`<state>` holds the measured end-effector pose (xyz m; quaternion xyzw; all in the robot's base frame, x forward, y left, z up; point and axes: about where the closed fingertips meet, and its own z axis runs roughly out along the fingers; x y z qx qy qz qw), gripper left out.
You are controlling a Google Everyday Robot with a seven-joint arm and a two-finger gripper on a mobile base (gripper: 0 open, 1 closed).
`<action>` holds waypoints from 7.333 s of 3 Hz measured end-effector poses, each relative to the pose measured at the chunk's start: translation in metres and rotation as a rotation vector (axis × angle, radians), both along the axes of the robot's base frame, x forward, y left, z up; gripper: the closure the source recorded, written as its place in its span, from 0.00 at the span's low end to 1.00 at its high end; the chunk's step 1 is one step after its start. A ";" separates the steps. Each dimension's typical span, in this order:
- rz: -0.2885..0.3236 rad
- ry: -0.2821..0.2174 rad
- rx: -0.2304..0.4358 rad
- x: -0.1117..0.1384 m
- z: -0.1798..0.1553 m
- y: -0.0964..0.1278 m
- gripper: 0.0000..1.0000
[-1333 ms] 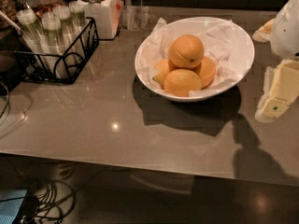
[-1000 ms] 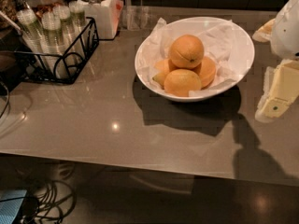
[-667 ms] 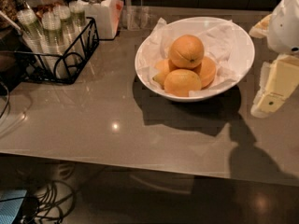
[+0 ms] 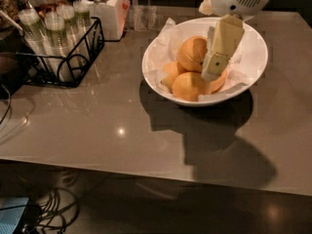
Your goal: Pick orange from white bowl
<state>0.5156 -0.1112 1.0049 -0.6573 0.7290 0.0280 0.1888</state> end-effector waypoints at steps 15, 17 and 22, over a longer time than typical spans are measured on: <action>0.179 -0.013 0.061 0.104 -0.049 -0.001 0.00; 0.179 0.003 0.071 0.111 -0.060 -0.013 0.00; 0.177 0.016 0.089 0.111 -0.068 -0.016 0.89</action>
Offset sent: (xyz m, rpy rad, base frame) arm 0.0175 0.0329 0.0081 -0.0028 -0.0387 0.1059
